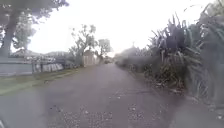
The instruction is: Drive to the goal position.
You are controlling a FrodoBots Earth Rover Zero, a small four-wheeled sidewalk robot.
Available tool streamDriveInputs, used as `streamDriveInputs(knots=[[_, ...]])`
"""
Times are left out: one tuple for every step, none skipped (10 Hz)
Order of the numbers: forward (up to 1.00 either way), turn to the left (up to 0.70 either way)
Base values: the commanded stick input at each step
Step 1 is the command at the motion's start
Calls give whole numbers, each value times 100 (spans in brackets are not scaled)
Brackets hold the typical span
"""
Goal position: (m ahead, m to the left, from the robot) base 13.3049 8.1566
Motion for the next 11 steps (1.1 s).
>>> streamDriveInputs(knots=[[45,0],[45,0],[45,0],[45,0],[45,0],[45,0],[0,0],[0,0],[0,0],[0,0],[0,0]])
